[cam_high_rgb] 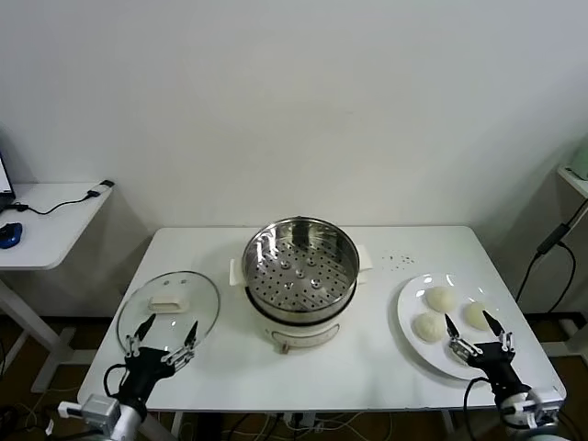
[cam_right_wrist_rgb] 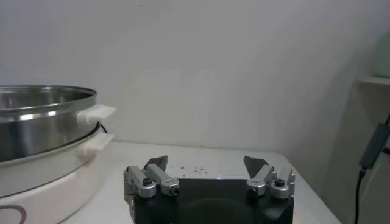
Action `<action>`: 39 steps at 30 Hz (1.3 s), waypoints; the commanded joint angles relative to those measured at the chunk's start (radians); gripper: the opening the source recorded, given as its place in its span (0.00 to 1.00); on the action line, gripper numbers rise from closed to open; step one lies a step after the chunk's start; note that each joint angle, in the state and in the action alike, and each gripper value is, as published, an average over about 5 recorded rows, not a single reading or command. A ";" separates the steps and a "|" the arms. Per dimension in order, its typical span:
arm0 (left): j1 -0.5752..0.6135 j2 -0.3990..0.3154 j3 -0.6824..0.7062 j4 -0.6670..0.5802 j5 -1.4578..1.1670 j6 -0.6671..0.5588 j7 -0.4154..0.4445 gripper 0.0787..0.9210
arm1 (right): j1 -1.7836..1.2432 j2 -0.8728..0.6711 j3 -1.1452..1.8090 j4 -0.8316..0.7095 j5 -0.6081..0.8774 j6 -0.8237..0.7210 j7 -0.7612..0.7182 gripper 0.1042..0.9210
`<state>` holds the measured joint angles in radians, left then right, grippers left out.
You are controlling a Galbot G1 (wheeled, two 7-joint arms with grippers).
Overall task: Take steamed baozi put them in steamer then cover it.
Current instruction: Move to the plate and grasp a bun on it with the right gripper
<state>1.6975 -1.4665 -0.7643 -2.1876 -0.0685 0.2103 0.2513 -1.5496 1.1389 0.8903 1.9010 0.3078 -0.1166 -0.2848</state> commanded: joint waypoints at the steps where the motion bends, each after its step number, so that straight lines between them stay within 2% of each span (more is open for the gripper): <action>1: 0.004 0.000 0.000 -0.008 0.006 0.014 -0.003 0.88 | 0.075 -0.048 0.090 0.008 -0.084 -0.101 -0.115 0.88; 8: 0.027 -0.013 -0.001 -0.034 0.030 0.021 -0.014 0.88 | 0.405 -0.282 0.025 -0.155 -0.429 -0.161 -0.564 0.88; 12: 0.036 -0.022 -0.004 -0.040 0.040 0.011 -0.016 0.88 | 0.629 -0.406 -0.159 -0.300 -0.610 -0.091 -0.803 0.88; 16: 0.035 -0.028 -0.008 -0.040 0.037 0.007 -0.015 0.88 | 0.893 -0.486 -0.451 -0.472 -0.756 -0.007 -0.948 0.88; 22: 0.033 -0.034 -0.009 -0.040 0.035 0.007 -0.011 0.88 | 1.251 -0.514 -0.911 -0.657 -0.828 0.107 -1.056 0.88; 27: 0.038 -0.047 -0.009 -0.040 0.038 0.002 -0.009 0.88 | 1.391 -0.481 -1.136 -0.745 -0.847 0.164 -1.081 0.88; 31: 0.052 -0.055 -0.011 -0.040 0.039 -0.005 -0.011 0.88 | 1.395 -0.431 -1.158 -0.826 -0.869 0.220 -1.093 0.88; 39: 0.062 -0.056 -0.025 -0.040 0.039 -0.006 -0.009 0.88 | 1.312 -0.314 -1.016 -0.945 -0.939 0.274 -1.105 0.88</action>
<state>1.7537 -1.5188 -0.7874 -2.2259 -0.0318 0.2059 0.2422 -0.3170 0.7882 -0.0553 1.0731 -0.5636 0.1040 -1.3251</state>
